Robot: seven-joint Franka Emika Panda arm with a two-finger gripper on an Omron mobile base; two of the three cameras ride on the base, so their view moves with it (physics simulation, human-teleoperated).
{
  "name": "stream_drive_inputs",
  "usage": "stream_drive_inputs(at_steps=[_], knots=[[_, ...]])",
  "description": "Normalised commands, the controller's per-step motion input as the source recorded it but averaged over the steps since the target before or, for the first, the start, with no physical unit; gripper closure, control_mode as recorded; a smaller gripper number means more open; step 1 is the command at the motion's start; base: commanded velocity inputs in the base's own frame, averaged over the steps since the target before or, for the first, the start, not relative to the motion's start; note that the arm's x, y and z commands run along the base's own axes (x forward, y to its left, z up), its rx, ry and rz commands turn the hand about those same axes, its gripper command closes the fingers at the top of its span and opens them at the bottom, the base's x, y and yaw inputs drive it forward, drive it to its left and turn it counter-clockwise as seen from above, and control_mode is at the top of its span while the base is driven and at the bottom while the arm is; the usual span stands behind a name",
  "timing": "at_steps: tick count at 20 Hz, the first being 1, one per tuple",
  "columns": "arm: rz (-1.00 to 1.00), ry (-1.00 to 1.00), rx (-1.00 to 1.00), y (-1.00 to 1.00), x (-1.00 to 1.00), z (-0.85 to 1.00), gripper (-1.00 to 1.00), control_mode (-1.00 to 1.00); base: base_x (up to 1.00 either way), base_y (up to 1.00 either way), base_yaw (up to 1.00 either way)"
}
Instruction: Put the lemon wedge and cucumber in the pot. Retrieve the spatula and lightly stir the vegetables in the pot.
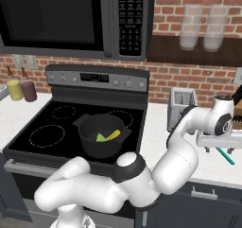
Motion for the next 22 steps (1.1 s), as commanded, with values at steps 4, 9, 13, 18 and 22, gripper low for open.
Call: stream_drive_inputs(at_steps=[4, 9, 13, 18, 22], knots=[[0.13, -0.05, 0.01, -0.43, 0.03, -0.19, -1.00, -1.00, 0.00, 0.00, 0.00], [0.13, -0.03, 0.04, -0.43, 0.07, -0.14, -1.00, -1.00, 0.00, 0.00, 0.00], [0.13, 0.00, 0.06, -0.42, 0.05, -0.11, -1.00, -1.00, 0.00, 0.00, 0.00], [0.14, 0.00, 0.09, -0.46, 0.01, -0.15, -1.00, -1.00, 0.00, 0.00, 0.00], [0.14, 0.00, 0.07, -0.45, 0.06, -0.16, -1.00, -1.00, 0.00, 0.00, 0.00]])
